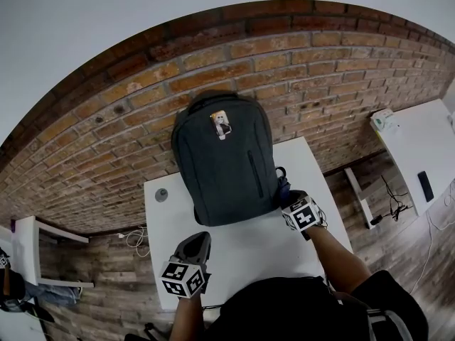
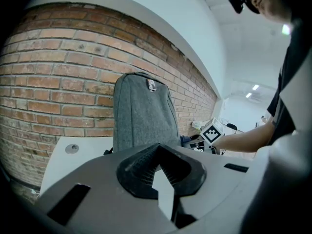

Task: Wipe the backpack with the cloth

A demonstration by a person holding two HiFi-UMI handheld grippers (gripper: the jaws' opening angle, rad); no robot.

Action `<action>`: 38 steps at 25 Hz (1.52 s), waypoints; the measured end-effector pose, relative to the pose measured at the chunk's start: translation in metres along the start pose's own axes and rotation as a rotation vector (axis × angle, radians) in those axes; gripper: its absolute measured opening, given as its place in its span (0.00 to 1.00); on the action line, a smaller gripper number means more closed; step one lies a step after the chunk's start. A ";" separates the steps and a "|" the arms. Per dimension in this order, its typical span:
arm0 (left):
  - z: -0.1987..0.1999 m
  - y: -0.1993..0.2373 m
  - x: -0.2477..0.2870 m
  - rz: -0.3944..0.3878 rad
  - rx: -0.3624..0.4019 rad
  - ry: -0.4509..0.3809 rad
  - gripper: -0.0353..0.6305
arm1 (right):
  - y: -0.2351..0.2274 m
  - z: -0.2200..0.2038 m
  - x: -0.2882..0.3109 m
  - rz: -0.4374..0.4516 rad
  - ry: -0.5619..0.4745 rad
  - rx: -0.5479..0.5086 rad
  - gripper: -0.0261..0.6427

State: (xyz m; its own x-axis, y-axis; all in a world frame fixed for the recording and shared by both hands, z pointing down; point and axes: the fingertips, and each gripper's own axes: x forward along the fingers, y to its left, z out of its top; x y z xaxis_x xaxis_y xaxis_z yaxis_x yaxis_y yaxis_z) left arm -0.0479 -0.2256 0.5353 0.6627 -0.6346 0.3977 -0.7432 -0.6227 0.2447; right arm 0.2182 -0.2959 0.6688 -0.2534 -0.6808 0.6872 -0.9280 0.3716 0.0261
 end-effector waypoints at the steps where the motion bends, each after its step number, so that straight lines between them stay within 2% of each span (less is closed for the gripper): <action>1: 0.000 -0.001 0.000 -0.001 0.000 -0.001 0.05 | 0.003 -0.004 0.000 0.007 0.005 -0.003 0.19; 10: 0.000 0.001 -0.002 0.006 0.000 -0.007 0.05 | 0.027 -0.039 0.000 0.073 0.055 -0.006 0.19; 14: -0.002 0.001 -0.002 0.005 0.000 -0.004 0.05 | 0.029 -0.037 0.000 0.070 0.042 -0.015 0.19; 17: -0.001 0.001 -0.002 0.003 0.000 -0.006 0.05 | 0.023 -0.028 -0.003 0.054 0.009 0.016 0.19; 22: -0.003 -0.001 -0.001 0.001 -0.001 -0.004 0.05 | 0.018 0.012 -0.013 0.063 -0.091 0.100 0.19; 28: -0.004 0.000 -0.002 0.003 -0.005 -0.004 0.05 | 0.002 0.073 -0.026 0.044 -0.245 0.104 0.19; 32: -0.004 0.002 -0.002 0.005 -0.008 -0.003 0.05 | -0.009 0.124 -0.036 0.025 -0.341 0.073 0.19; 36: -0.003 0.002 -0.002 0.004 -0.010 -0.009 0.05 | -0.016 0.159 -0.040 0.007 -0.365 0.002 0.19; 38: -0.003 0.003 -0.002 0.006 -0.011 -0.009 0.05 | -0.020 0.172 -0.045 0.010 -0.395 0.011 0.19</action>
State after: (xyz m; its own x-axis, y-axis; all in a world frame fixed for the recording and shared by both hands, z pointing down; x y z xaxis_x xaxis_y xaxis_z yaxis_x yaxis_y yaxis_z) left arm -0.0517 -0.2241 0.5379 0.6592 -0.6423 0.3911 -0.7479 -0.6139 0.2525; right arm 0.2015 -0.3814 0.5131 -0.3460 -0.8684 0.3552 -0.9273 0.3742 0.0117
